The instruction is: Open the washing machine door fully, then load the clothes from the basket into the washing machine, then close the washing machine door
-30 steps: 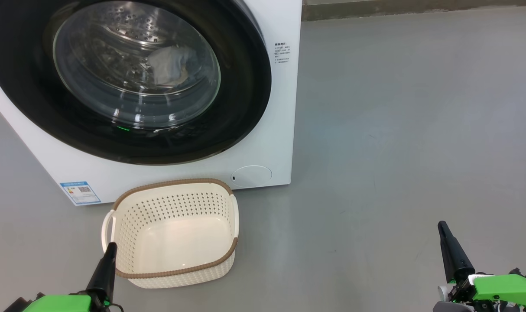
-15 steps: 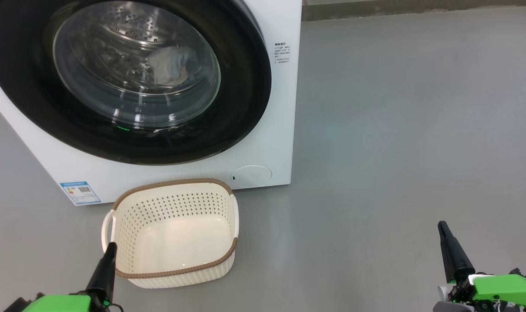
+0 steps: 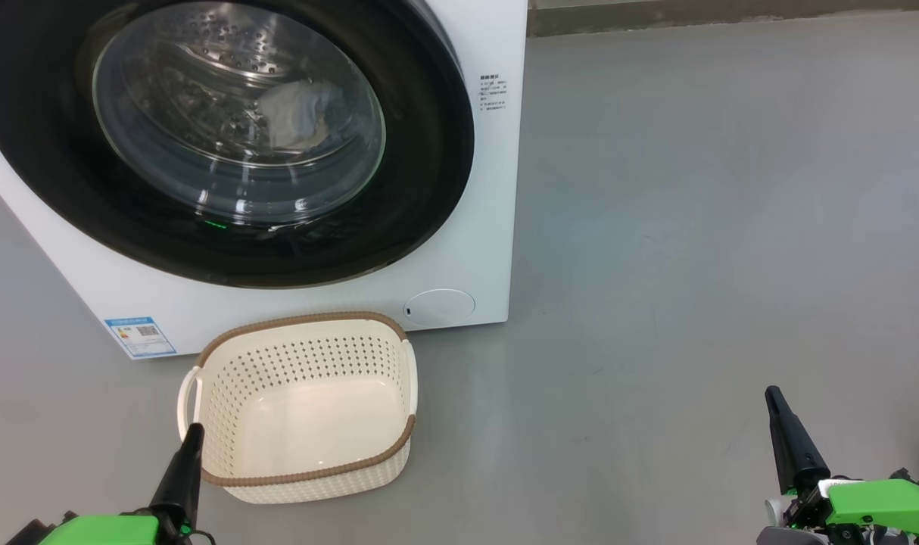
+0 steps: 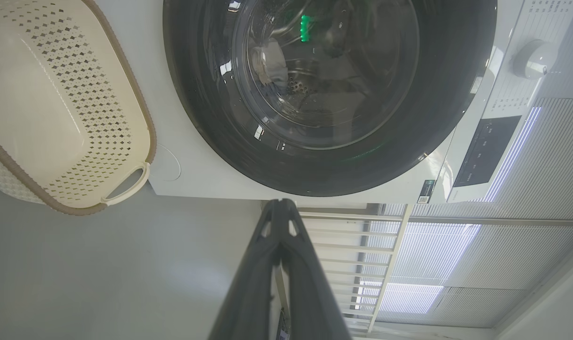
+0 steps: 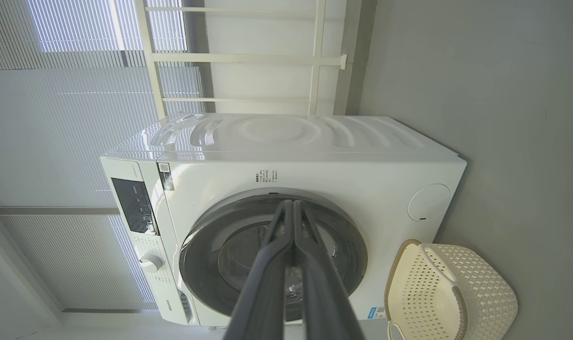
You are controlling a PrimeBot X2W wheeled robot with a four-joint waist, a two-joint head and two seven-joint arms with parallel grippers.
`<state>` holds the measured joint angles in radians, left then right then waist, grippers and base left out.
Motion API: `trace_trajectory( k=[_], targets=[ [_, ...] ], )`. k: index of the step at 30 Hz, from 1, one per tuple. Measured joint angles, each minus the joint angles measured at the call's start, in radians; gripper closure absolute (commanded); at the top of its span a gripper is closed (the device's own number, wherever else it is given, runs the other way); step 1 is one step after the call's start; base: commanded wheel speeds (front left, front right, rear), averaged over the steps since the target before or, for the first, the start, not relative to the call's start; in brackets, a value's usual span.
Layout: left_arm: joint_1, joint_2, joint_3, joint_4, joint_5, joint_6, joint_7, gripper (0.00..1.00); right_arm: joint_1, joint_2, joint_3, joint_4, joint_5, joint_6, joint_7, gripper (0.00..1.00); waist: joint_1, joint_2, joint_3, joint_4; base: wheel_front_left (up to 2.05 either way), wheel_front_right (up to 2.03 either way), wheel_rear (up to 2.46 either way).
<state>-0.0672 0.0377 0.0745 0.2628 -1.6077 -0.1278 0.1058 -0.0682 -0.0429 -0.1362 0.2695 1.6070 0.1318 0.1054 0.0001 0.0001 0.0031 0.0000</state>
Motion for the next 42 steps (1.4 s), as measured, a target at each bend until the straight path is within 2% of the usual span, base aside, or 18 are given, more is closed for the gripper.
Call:
trace_trajectory(
  k=[42],
  targets=[
    [0.000,0.000,0.003,0.000,0.000,0.000,0.000,1.00,0.000,0.000,-0.001,0.000,0.000,0.000,0.000,1.00,0.0000,0.0000,0.000,0.000,0.00,0.00,0.00]
  ],
)
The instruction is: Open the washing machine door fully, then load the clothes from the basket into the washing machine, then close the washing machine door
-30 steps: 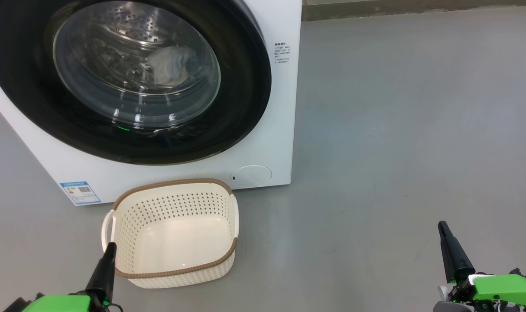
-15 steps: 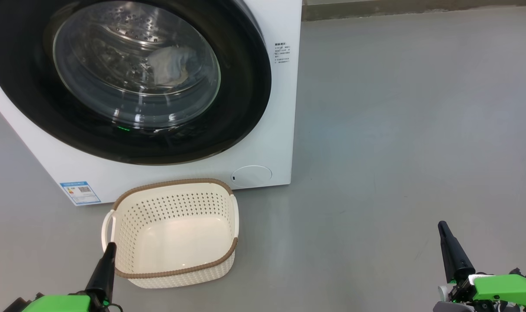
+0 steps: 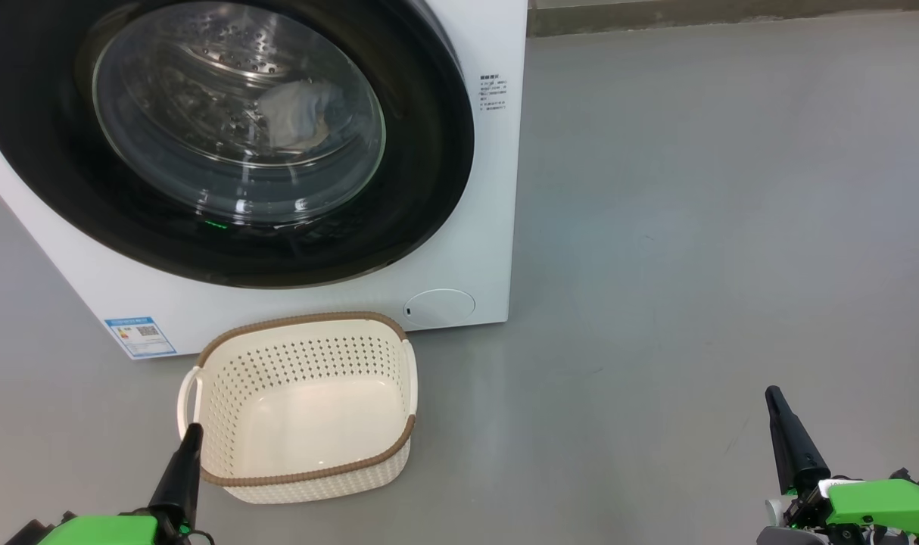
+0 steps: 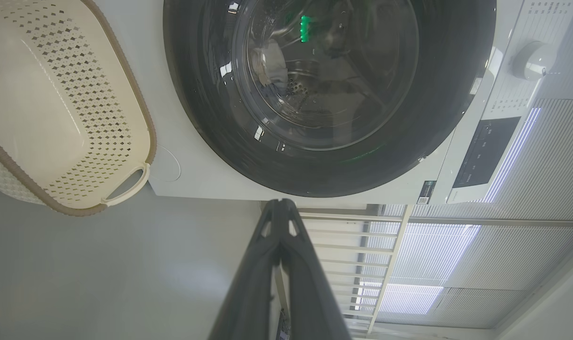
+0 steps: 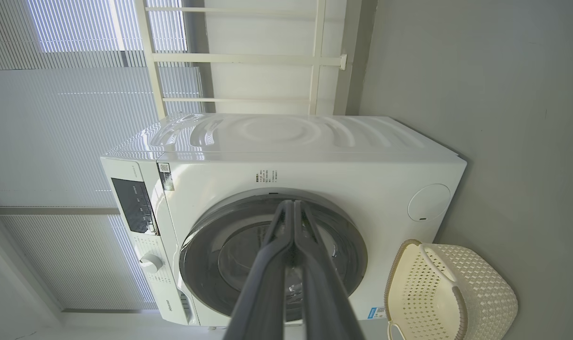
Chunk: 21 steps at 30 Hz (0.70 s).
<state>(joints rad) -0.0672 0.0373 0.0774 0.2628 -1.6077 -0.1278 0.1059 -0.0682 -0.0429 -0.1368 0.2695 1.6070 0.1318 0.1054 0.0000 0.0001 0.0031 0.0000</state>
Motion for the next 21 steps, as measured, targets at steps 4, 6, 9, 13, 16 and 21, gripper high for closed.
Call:
trace_trajectory(
  k=[4,6,9,13,16,21],
  targets=[
    [0.000,0.000,0.000,0.000,0.000,0.000,0.001,1.00,0.000,0.000,0.000,0.000,0.000,0.000,0.000,1.00,0.0000,0.0000,0.000,0.000,0.00,0.00,0.00],
    [0.000,0.000,0.000,0.000,0.000,0.000,0.001,1.00,0.000,0.000,0.000,0.000,0.000,0.000,0.000,1.00,0.0000,0.0000,0.000,0.000,0.00,0.00,0.00],
    [0.000,0.000,0.001,0.000,0.000,0.000,0.001,1.00,0.000,0.000,0.000,0.000,0.000,0.000,0.000,1.00,0.0000,0.0000,0.000,0.000,0.00,0.00,0.00],
    [0.000,0.000,0.001,0.000,0.000,0.000,0.001,1.00,0.000,0.000,0.000,0.000,0.000,0.000,0.000,1.00,0.0000,0.0000,0.000,0.000,0.00,0.00,0.00],
    [0.000,0.000,0.001,0.000,0.000,0.000,0.001,1.00,0.000,0.000,0.000,0.000,0.000,0.000,0.000,1.00,0.0000,0.0000,0.000,0.000,0.00,0.00,0.00],
    [0.000,0.000,0.001,0.000,0.000,0.000,0.001,1.00,0.000,0.000,0.000,0.000,0.000,0.000,0.000,1.00,0.0000,0.0000,0.000,0.000,0.00,0.00,0.00]
  ],
)
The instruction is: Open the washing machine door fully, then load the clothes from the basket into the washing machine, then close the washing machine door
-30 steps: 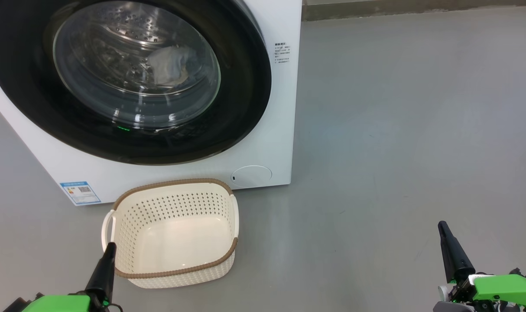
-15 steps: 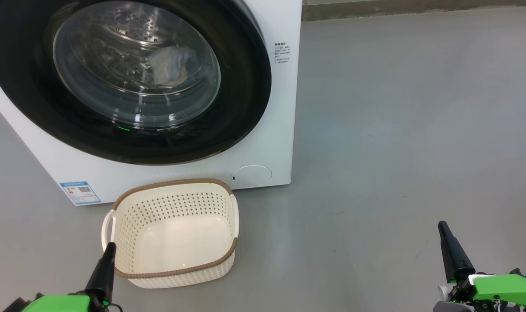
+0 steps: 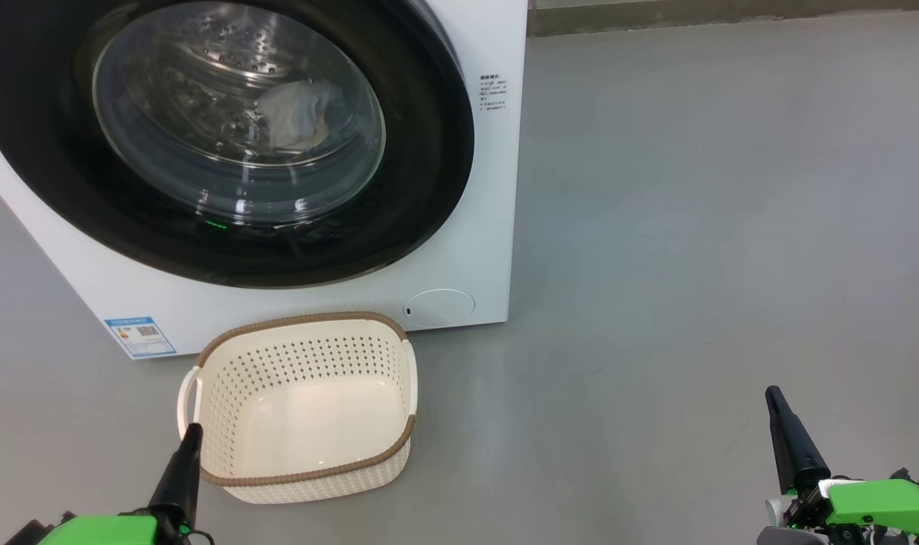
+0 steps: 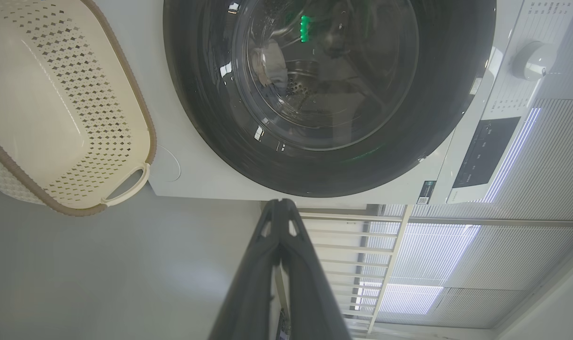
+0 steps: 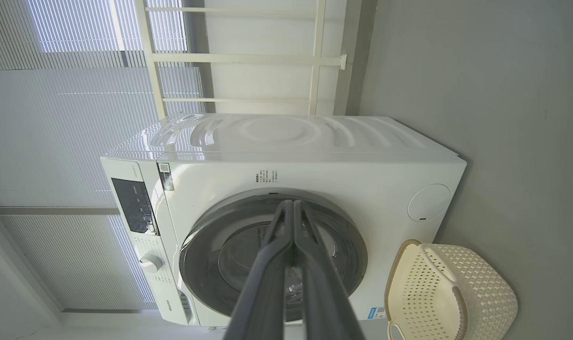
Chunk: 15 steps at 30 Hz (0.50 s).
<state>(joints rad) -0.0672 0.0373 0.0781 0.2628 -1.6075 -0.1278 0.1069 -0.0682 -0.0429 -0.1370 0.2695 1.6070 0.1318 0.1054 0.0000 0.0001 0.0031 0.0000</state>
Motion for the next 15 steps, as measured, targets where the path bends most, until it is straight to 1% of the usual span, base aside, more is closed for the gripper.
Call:
trace_trajectory(
  k=[15],
  targets=[
    [0.000,0.000,0.000,0.000,0.000,0.000,0.000,1.00,0.000,0.000,0.000,0.000,0.000,0.000,0.000,1.00,0.0000,0.0000,0.000,0.000,0.00,0.00,0.00]
  ],
)
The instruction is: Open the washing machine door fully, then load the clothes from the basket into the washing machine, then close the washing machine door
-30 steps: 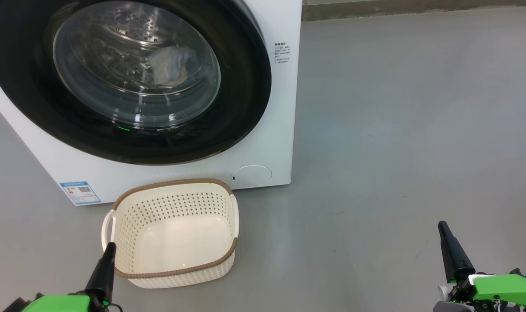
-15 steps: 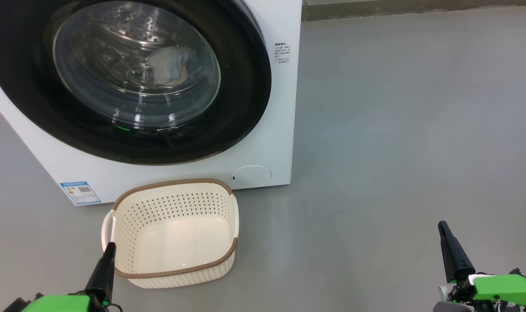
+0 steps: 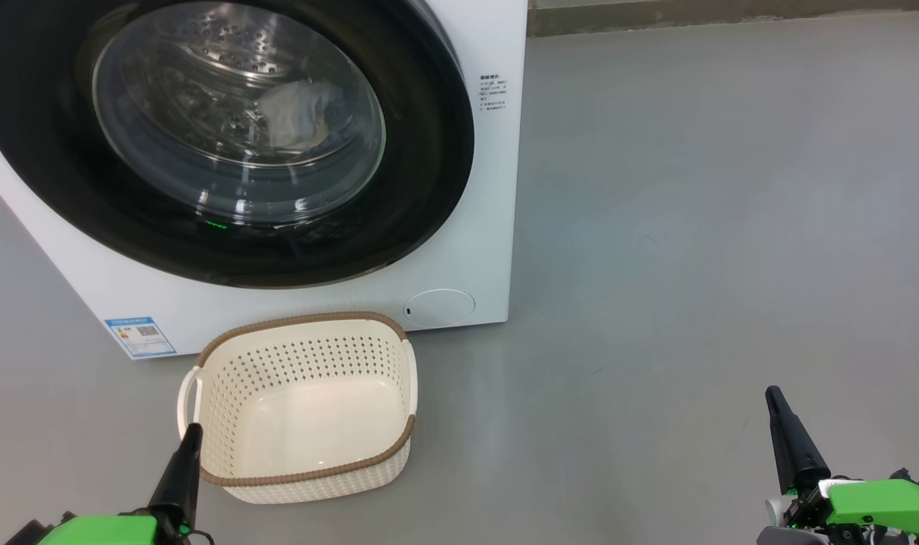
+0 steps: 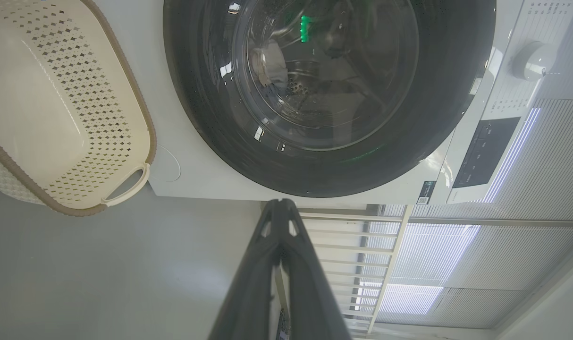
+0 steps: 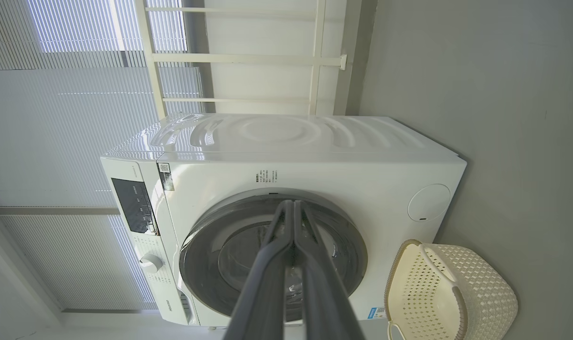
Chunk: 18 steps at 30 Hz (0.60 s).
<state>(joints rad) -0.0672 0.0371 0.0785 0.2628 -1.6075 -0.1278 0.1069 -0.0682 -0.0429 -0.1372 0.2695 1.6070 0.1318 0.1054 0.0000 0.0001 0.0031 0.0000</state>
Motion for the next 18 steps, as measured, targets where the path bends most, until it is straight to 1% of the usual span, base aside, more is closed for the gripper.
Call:
trace_trajectory(
  k=[18],
  targets=[
    [0.000,0.000,0.000,0.000,0.000,0.000,0.000,1.00,0.000,0.000,0.000,0.000,0.000,0.000,0.000,1.00,0.0001,0.0000,0.000,0.000,0.00,0.00,0.00]
  ],
)
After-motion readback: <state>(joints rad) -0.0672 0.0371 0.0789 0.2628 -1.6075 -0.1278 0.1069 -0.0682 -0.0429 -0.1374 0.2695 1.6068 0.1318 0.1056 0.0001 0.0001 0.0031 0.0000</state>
